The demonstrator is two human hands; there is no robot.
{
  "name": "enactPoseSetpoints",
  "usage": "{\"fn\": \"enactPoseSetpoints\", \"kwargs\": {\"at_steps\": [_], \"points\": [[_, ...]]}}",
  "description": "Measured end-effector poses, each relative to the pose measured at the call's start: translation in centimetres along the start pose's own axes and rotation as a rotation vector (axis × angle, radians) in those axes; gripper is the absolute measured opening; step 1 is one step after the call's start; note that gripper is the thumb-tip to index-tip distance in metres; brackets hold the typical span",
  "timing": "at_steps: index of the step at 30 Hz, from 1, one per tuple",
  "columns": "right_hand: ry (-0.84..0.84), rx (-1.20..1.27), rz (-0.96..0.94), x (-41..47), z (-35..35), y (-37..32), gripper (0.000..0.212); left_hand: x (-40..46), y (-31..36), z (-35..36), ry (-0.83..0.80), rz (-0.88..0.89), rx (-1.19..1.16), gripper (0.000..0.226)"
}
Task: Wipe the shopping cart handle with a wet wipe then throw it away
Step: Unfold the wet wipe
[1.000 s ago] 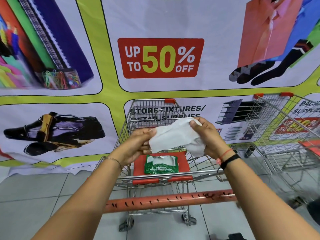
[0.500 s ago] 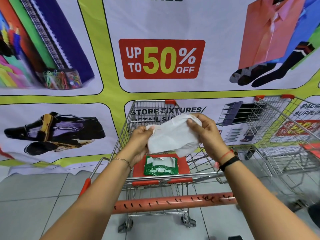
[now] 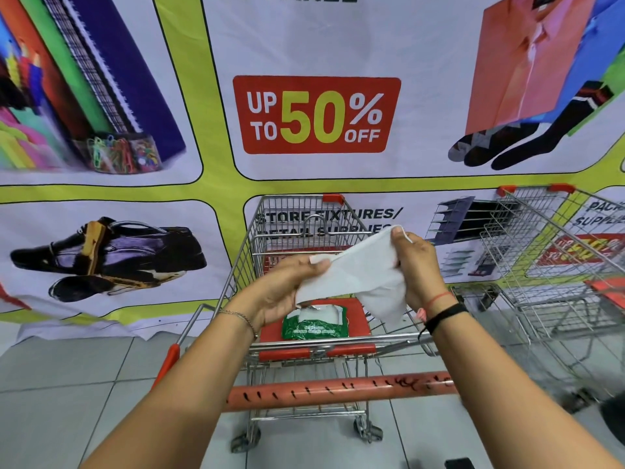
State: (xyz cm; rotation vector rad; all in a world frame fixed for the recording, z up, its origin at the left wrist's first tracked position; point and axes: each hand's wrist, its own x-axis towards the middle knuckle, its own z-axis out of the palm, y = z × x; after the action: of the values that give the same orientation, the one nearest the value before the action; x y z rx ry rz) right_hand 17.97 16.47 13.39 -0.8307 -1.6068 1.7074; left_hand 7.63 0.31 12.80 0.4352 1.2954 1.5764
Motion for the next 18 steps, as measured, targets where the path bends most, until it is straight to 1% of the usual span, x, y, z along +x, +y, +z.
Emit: {"fn": "enactPoseSetpoints", "kwargs": {"at_steps": [1,3,4,5,6,7,8,9,10,12,14,16,18], "points": [[-0.019,-0.041,0.016,0.1,-0.2,0.1,0.041,0.0,-0.2,0.0,0.016,-0.011,0.037,0.041],[-0.046,-0.275,-0.005,0.1,-0.7,0.3,0.042,0.1,-0.5,-0.1,0.127,-0.008,0.046,0.022],[-0.045,-0.412,-0.032,0.0,-0.9,0.4,0.042,0.1,-0.6,-0.1,0.187,0.011,0.032,0.022],[-0.044,-0.498,-0.055,-0.2,-1.0,0.5,0.043,0.2,-0.6,-0.1,0.243,0.023,0.014,0.030],[-0.057,-0.522,-0.064,-0.4,-1.1,0.6,0.044,0.4,-0.8,0.0,0.301,0.028,0.036,0.040],[-0.084,-0.504,-0.059,-0.7,-1.0,0.6,0.043,0.5,-0.9,0.1,0.363,0.038,0.114,0.046],[-0.115,-0.460,-0.048,-0.9,-1.1,0.7,0.042,0.5,-1.1,0.3,0.426,0.074,0.228,0.044],[-0.146,-0.411,-0.041,-1.0,-1.1,0.6,0.041,0.4,-1.1,0.6,0.482,0.145,0.322,0.035],[-0.177,-0.386,-0.045,-1.2,-1.3,0.6,0.040,0.3,-1.2,0.7,0.532,0.239,0.377,0.027],[-0.236,-0.434,-0.080,-1.3,-1.5,0.6,0.038,0.1,-1.1,0.5,0.610,0.413,0.423,0.028],[-0.256,-0.559,-0.128,-1.4,-1.7,0.6,0.038,0.0,-0.9,0.5,0.611,0.514,0.376,0.026],[-0.234,-0.645,-0.192,-1.5,-1.7,0.5,0.039,-0.1,-0.6,0.8,0.571,0.531,0.245,0.024],[-0.230,-0.656,-0.238,-1.6,-1.6,0.5,0.043,-0.1,-0.5,1.2,0.583,0.543,0.206,0.022]]}}
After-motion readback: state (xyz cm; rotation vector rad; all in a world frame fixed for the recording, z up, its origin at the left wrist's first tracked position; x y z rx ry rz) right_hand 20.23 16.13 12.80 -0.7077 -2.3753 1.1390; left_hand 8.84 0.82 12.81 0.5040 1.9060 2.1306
